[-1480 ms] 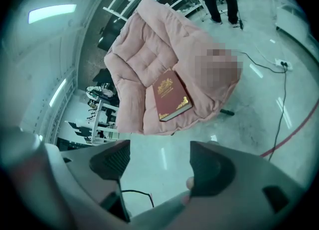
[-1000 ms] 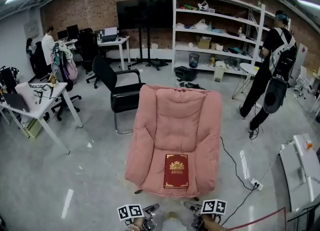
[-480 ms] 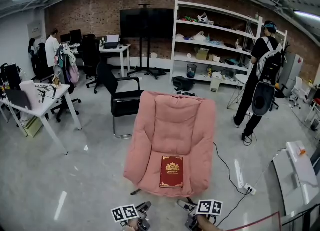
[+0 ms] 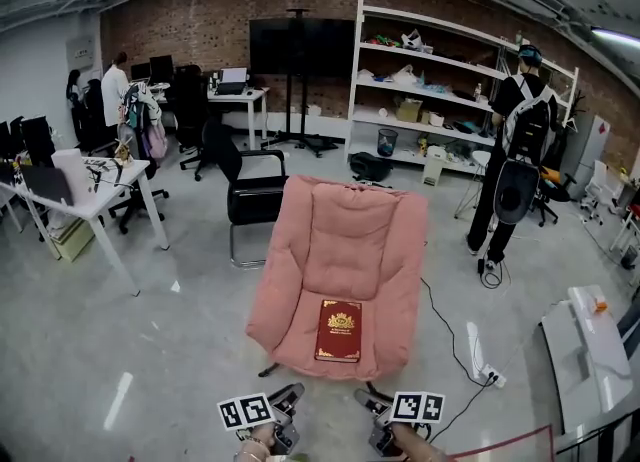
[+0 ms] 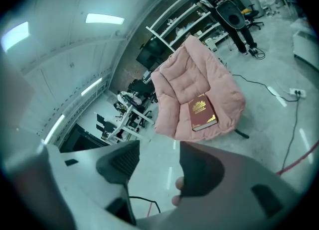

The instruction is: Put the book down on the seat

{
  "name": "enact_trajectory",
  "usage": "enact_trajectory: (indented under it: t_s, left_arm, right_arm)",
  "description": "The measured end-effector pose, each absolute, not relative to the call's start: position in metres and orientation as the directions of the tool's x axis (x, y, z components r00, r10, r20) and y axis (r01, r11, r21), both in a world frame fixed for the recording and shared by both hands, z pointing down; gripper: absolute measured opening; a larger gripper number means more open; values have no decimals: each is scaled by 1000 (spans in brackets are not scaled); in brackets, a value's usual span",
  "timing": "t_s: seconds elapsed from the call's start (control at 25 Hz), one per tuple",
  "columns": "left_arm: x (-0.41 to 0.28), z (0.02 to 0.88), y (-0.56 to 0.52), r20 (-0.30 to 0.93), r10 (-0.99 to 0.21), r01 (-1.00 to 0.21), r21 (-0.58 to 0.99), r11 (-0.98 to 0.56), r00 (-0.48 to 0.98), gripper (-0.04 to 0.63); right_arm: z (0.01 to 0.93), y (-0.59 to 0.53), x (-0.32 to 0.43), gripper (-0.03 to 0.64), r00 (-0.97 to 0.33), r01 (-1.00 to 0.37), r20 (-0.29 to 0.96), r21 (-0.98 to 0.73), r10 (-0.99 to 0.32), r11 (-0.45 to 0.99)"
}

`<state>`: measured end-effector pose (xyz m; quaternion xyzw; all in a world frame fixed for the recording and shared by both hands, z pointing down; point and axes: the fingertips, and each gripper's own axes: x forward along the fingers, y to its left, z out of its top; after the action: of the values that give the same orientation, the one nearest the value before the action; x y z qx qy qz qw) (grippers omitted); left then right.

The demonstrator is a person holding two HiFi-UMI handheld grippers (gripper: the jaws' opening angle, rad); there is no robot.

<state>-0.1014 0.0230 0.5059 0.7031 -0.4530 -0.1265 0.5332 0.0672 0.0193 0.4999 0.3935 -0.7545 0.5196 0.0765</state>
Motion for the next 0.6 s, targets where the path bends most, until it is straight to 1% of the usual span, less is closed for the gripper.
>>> enact_trajectory:
  t_s: [0.12,0.24,0.44,0.48,0.52,0.6]
  left_arm:
    - [-94,494,35,279,-784,-495,868,-42,554,75]
    - [-84,479,54,257,-791,-487,871,-60,556,72]
    - [-76,455,86,224,-802,-498,861,-103,554,63]
    - [-75,452,93,219,-806,-498,861,-106,550,61]
    - [-74,451,99,214,-813,-497,861,-104,541,61]
    - [-73,450,111,207,-831,-495,864,-93,517,55]
  right_arm:
    - [493,32,67,267,-700,-657,507,-733,-503,177]
    - [483,49,71,261,-714,-645,494,-739,-497,193]
    - [467,76,71,224,-729,-639,479,-732,-490,235]
    - [466,83,72,218,-732,-638,480,-731,-483,241]
    - [465,89,72,198,-736,-637,482,-730,-476,246]
    - [465,102,74,193,-741,-633,479,-731,-470,254]
